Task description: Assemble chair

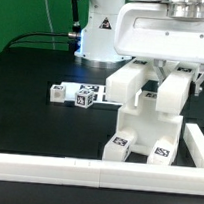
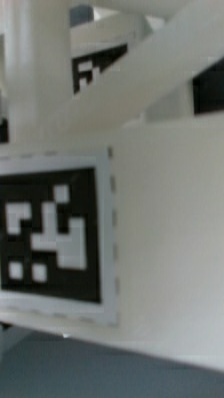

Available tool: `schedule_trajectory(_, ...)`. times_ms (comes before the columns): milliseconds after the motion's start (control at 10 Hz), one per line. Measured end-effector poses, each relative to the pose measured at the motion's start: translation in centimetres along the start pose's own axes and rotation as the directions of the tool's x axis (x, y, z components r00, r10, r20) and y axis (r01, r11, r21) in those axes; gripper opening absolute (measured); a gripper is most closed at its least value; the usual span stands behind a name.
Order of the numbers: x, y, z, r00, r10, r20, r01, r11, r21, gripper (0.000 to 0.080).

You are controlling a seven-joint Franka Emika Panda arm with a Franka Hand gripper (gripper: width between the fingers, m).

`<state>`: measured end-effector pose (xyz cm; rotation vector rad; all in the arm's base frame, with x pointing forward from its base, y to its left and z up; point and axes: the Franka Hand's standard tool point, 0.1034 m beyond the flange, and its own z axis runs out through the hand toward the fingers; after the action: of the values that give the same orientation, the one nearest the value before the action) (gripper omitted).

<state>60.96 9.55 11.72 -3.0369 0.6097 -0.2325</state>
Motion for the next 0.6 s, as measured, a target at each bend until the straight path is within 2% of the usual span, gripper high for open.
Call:
schedule_trajectory(300,-0.8,0.3,-0.5,1.000,-0.021,0.003,0.021,1.000,0.004,0.0284)
schedule_trajectory(600,-1.5,0.8,-0.2,1.000,-0.027,0.000,0.027,1.000,0.002,0.0284)
